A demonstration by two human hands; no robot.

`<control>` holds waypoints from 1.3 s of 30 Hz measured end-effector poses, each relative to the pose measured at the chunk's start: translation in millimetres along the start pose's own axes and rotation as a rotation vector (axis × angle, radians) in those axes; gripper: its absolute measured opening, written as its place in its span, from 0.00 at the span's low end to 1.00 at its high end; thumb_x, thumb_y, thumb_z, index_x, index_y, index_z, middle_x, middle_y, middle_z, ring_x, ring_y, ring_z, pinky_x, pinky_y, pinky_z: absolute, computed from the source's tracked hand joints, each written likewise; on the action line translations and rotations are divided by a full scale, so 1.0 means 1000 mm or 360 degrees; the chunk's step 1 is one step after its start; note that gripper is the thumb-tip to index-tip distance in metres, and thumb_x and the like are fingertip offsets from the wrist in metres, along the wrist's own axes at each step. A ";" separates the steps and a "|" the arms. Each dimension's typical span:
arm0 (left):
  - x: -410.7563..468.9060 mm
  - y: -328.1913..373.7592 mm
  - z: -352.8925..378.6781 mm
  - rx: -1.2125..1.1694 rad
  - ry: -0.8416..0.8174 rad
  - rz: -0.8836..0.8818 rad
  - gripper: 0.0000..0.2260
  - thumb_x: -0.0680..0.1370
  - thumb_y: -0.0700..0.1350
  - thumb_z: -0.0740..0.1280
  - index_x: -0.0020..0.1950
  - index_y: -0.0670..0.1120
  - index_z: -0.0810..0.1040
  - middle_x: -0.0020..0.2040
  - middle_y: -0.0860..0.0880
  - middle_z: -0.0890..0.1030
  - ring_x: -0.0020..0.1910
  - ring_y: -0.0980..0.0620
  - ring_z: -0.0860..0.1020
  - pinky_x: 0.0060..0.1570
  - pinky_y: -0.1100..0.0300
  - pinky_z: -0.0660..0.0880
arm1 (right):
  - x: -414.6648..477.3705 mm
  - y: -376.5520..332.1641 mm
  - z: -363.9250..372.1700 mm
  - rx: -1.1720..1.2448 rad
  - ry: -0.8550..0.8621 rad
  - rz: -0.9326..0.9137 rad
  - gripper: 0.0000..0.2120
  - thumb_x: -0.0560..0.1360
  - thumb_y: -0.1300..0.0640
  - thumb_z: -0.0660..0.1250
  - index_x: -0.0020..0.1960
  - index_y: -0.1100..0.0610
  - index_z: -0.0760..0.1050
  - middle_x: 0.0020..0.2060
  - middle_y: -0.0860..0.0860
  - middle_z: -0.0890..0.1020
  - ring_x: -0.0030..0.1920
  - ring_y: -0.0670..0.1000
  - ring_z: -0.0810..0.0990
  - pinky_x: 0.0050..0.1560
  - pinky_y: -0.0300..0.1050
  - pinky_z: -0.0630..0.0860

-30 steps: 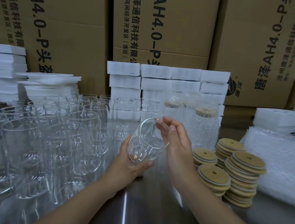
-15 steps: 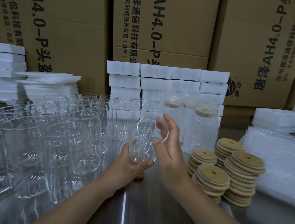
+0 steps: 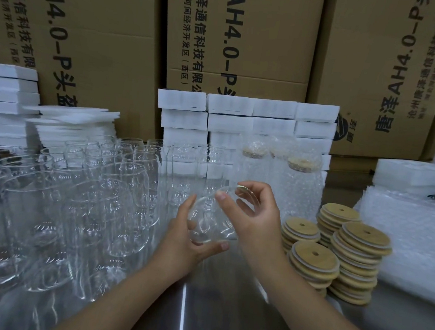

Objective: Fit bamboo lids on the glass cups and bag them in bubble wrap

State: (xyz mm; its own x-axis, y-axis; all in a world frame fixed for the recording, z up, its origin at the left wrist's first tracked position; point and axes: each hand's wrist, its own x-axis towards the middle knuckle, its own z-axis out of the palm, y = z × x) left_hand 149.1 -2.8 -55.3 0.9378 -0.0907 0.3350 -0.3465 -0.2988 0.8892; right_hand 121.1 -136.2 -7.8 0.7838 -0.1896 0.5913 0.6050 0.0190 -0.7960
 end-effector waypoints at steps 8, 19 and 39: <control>0.000 0.000 0.004 -0.0126 0.0068 0.0036 0.43 0.53 0.64 0.80 0.63 0.61 0.65 0.61 0.49 0.74 0.55 0.52 0.79 0.50 0.61 0.78 | 0.000 -0.005 -0.002 0.0130 -0.0050 0.0030 0.16 0.72 0.43 0.66 0.54 0.51 0.74 0.50 0.44 0.80 0.53 0.38 0.78 0.53 0.32 0.73; -0.005 0.029 0.007 -0.1035 -0.0075 -0.0538 0.34 0.56 0.74 0.59 0.56 0.56 0.74 0.40 0.47 0.86 0.39 0.45 0.84 0.30 0.55 0.77 | 0.001 -0.011 -0.003 -0.0004 -0.0105 0.0101 0.14 0.71 0.45 0.58 0.48 0.51 0.77 0.47 0.43 0.81 0.53 0.43 0.79 0.62 0.53 0.75; -0.011 0.034 -0.003 -0.1792 -0.0678 -0.1019 0.40 0.67 0.76 0.60 0.50 0.40 0.84 0.42 0.46 0.84 0.35 0.49 0.83 0.36 0.59 0.80 | -0.010 -0.010 -0.005 -0.0715 -0.0599 -0.0408 0.32 0.64 0.44 0.76 0.63 0.35 0.65 0.63 0.35 0.72 0.65 0.35 0.68 0.65 0.32 0.65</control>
State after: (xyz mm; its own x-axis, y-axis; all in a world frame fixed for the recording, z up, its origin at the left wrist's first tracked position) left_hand 126.5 -8.8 -27.4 0.8010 -0.5748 -0.1671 0.5115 0.5122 0.6899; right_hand 106.3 -139.8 -6.4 0.6669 0.2256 0.7102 0.7263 -0.4102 -0.5516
